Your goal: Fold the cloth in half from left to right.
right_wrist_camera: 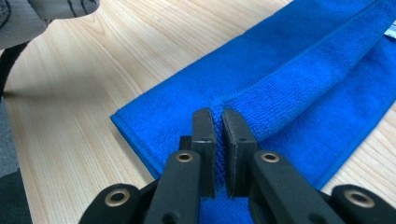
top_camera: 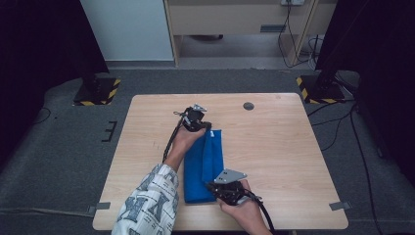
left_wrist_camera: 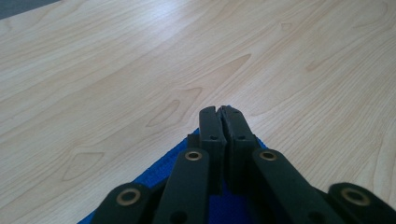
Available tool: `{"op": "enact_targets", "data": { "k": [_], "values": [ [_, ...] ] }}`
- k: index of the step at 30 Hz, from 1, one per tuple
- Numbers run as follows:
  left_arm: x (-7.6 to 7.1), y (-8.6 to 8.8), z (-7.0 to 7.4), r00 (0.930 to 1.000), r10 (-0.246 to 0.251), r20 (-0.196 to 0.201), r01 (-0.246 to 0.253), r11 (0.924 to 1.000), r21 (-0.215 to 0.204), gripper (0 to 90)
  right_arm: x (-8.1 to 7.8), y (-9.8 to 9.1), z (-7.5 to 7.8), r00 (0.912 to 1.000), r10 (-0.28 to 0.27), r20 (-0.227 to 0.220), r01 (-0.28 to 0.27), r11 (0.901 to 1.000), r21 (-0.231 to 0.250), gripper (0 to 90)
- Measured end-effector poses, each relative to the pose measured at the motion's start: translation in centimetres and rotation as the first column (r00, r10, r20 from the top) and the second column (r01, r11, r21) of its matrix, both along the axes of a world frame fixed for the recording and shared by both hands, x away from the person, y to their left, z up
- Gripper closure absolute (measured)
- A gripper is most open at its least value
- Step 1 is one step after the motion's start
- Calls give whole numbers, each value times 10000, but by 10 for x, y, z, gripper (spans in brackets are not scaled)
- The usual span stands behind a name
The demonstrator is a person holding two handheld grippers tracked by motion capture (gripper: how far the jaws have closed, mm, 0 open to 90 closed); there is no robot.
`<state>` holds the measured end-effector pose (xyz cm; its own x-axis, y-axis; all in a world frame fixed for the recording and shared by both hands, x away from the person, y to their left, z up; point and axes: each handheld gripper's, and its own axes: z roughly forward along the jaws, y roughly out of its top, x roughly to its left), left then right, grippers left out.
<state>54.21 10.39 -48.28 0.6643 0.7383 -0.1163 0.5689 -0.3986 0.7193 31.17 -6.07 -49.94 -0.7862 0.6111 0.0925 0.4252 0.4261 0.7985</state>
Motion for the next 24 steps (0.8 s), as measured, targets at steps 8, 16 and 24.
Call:
{"op": "enact_targets", "data": {
  "k": [8, 16, 24],
  "values": [
    [1, -4, -6, 9999, 7, -147, -8, 9999, -100, 877, -3, -1, -4, 9998, 14, -186, -16, 9999, -143, 835],
    [1, -9, -8, 9996, -75, -280, 70, 9998, -191, 862, -3, -3, -5, 9994, -50, -346, 42, 9997, -222, 770],
    [-4, -12, -3, 9993, -325, -170, 322, 9993, -201, 750, -1, -13, -5, 9967, -584, -570, 561, 9976, -412, 485]
  ]
}}
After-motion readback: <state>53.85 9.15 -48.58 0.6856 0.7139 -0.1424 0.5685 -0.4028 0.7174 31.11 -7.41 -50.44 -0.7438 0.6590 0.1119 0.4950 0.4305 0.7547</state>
